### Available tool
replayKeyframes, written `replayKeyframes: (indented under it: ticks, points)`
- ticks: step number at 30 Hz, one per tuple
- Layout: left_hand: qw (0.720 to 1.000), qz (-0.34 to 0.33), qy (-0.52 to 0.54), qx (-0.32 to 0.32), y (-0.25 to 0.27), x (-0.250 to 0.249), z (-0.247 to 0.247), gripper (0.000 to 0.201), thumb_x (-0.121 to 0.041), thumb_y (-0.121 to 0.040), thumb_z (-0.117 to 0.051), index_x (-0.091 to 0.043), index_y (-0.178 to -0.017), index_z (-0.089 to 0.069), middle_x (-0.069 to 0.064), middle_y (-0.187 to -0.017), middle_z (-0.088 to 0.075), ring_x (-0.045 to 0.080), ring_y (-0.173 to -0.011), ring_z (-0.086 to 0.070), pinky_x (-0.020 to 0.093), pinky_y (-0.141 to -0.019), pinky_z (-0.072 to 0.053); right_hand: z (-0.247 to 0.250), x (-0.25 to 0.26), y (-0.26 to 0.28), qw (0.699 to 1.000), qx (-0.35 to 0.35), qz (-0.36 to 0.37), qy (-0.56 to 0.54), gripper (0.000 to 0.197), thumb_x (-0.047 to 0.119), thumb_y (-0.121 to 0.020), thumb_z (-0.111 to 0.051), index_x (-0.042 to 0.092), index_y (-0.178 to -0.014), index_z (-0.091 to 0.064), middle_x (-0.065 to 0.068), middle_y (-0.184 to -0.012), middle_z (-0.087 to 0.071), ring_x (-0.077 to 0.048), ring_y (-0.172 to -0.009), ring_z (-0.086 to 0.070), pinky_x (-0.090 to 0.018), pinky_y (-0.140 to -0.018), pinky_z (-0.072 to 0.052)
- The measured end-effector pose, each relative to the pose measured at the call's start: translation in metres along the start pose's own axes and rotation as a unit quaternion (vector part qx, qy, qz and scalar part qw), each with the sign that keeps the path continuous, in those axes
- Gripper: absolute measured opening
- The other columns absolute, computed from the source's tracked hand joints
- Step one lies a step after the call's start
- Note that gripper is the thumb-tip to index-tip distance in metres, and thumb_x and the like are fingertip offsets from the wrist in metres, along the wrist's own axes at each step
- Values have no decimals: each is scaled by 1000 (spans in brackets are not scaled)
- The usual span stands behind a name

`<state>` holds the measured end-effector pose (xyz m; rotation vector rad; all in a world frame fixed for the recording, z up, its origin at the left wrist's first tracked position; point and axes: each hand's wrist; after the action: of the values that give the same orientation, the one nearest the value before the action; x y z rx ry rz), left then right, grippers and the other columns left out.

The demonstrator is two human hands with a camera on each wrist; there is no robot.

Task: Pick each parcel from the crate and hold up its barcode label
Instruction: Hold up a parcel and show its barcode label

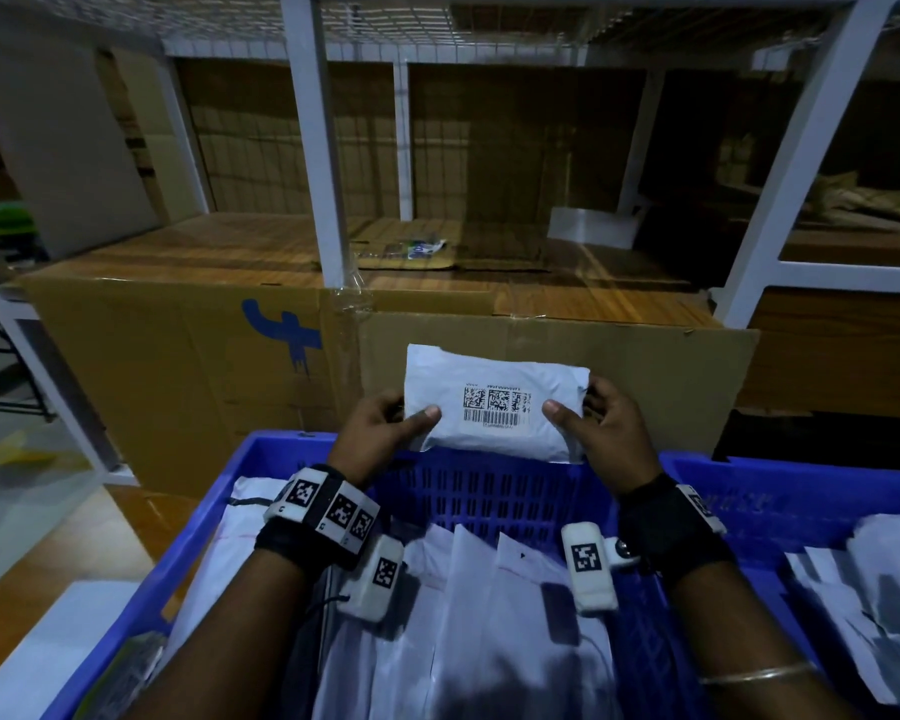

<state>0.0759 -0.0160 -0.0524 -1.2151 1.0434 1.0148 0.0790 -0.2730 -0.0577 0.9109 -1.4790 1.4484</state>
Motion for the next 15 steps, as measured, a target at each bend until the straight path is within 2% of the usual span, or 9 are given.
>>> replayKeyframes:
  ticks: [2,4,6,8,10,12,15]
  points:
    - [1000,-3,4,-14,-1,1,2,22,-2,-92,-58,2,-113,-64,-5,-91,-74,5,-80,-70,20,-69,-53,1,-3,0,1000,7,-14,2,29,7,-80,-77,11,-105,-62,-14,-103,-71,-31,-102,-67,-56,-88,-54]
    - [999,-10,4,-34,-2,1,3,24,-3,-95,-53,0,-118,-60,-1,-101,-71,3,-84,-69,20,-72,-53,1,-6,-1,999,19,-30,-5,47,2,-74,-82,16,-111,-57,-12,-111,-69,-30,-104,-67,-57,-89,-53]
    - [999,-15,7,-37,-2,1,3,27,-4,-97,-49,-3,-123,-57,4,-108,-67,5,-89,-68,21,-76,-54,1,-8,-1,999,23,-23,23,71,2,-66,-87,24,-123,-50,-4,-120,-63,-24,-108,-64,-49,-91,-55]
    - [999,-22,15,-24,1,-1,1,27,-5,-98,-48,-9,-123,-55,4,-110,-67,8,-92,-67,25,-76,-54,1,-8,-1,996,28,4,85,80,5,-63,-90,25,-130,-50,1,-120,-60,-19,-109,-61,-39,-89,-54]
    - [999,-30,14,-11,3,-4,0,24,-7,-97,-49,-16,-118,-57,-5,-102,-69,2,-84,-68,19,-66,-53,2,-7,-1,987,41,37,152,72,11,-62,-92,23,-125,-58,-2,-119,-62,-17,-110,-61,-34,-91,-52]
    - [998,-51,-23,9,3,-5,0,20,-11,-96,-55,-16,-113,-61,-8,-97,-71,1,-83,-68,17,-64,-49,0,-2,2,984,63,37,163,67,15,-63,-92,24,-122,-61,-1,-115,-65,-12,-106,-62,-29,-91,-52]
    - [995,-83,-54,31,2,-3,-3,10,-16,-91,-64,-17,-100,-68,-8,-85,-72,5,-80,-67,21,-65,-49,-10,3,6,990,102,23,95,63,2,-68,-87,14,-124,-61,-4,-94,-65,-12,-82,-58,-20,-77,-51]
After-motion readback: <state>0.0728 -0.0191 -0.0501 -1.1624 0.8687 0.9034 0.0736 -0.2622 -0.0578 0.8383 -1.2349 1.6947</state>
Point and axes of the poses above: each hand's wrist, its own y-axis away from the middle knuckle, its own z-axis out of the back of the hand, x = y × z
